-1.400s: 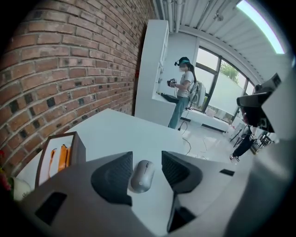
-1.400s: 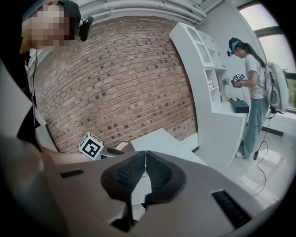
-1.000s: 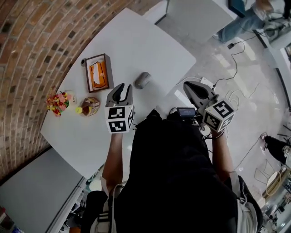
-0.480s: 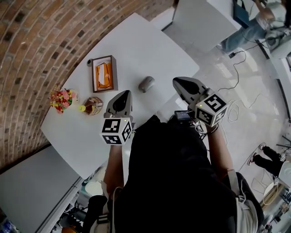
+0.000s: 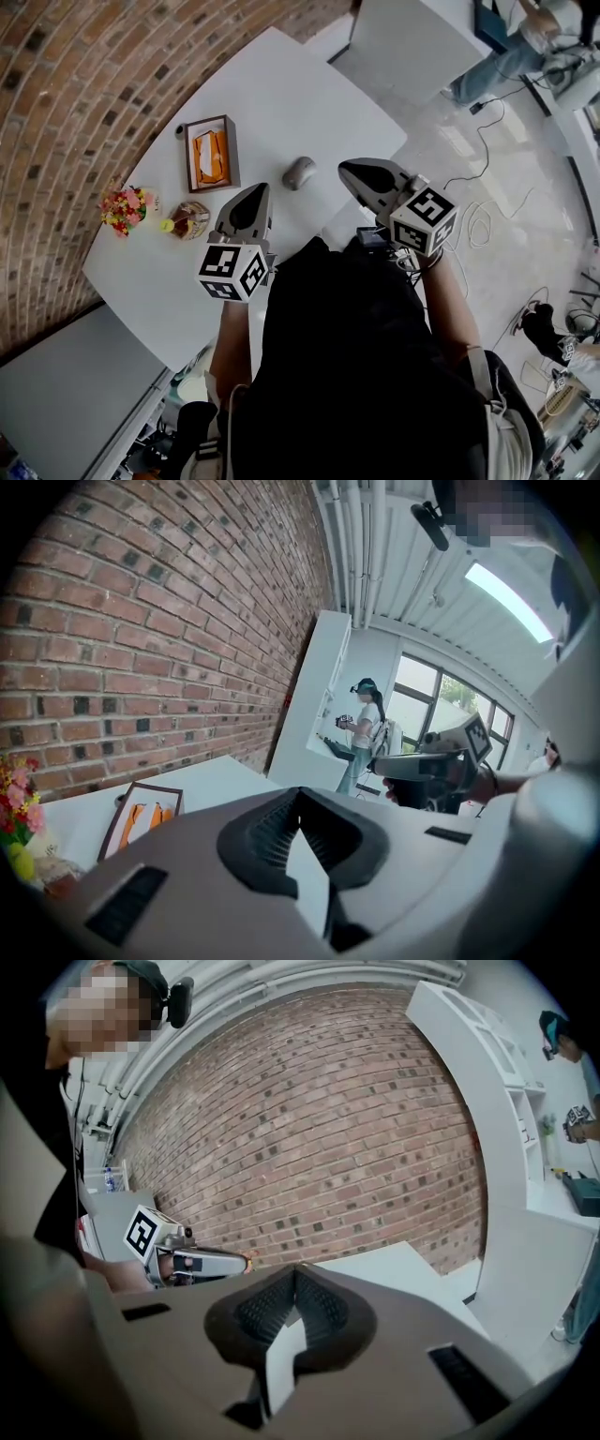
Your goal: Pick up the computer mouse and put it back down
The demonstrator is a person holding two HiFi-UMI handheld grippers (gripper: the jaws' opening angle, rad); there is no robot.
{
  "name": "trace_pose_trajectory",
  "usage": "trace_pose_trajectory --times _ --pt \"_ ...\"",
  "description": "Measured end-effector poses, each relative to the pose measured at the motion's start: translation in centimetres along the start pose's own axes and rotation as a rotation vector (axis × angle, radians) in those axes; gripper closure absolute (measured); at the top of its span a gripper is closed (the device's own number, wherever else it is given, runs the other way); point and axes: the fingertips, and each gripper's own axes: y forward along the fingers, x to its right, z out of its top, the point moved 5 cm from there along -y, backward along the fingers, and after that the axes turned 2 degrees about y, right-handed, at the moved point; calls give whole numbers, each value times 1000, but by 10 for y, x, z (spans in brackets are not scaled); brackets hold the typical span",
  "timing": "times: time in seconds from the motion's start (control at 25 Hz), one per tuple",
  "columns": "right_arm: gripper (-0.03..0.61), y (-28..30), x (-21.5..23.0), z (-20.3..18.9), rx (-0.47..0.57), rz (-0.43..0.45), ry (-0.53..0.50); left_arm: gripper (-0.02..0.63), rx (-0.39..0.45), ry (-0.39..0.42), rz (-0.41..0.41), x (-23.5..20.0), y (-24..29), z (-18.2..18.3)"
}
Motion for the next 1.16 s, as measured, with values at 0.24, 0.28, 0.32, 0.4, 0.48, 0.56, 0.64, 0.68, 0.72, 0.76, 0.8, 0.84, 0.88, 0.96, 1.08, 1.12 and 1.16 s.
trace_pose_trajectory --times 0.24,0.28,0.32,0.4,0.48,0.56,0.64,0.68,0.72,0.76,0.8,0.84,0.88,0.96,1.08,1.12,1.16 --pt "561 -4 -4 5 24 42 6 600 -4 1 -13 2 3 5" --pt "560 -4 -4 5 26 46 9 598 -5 0 -14 3 4 5" --pt "561 -5 -3 6 27 47 11 600 -5 0 -16 3 5 5" --pt "561 -5 -1 6 29 45 15 600 -6 5 -20 4 7 5" --pt "561 -7 1 5 37 41 23 600 -9 9 -24 5 10 4" --pt "561 -8 3 5 42 36 30 600 -14 9 -28 5 12 3" --pt "561 -10 4 4 43 32 33 600 -20 7 -33 6 13 2" --pt "561 -10 4 4 44 30 35 600 -23 8 -36 6 13 2" --pt "561 -10 5 4 46 29 36 600 -25 9 -38 6 14 3" --pt "561 -10 5 4 48 27 38 600 -26 11 -40 6 14 3" --pt "561 -9 5 4 49 26 39 600 -27 12 -43 5 15 4" --pt "561 -9 4 4 50 26 39 600 -28 12 -46 5 15 4" --pt "561 -9 4 4 50 27 37 600 -29 11 -49 5 16 5" --pt "561 -9 4 5 51 28 34 600 -31 10 -53 5 18 5" --pt "561 -10 6 4 53 29 34 600 -35 12 -56 8 20 5" --pt "561 -11 7 5 53 30 33 600 -36 12 -57 9 21 4" --pt "561 -11 7 5 52 31 31 600 -37 13 -57 10 21 4"
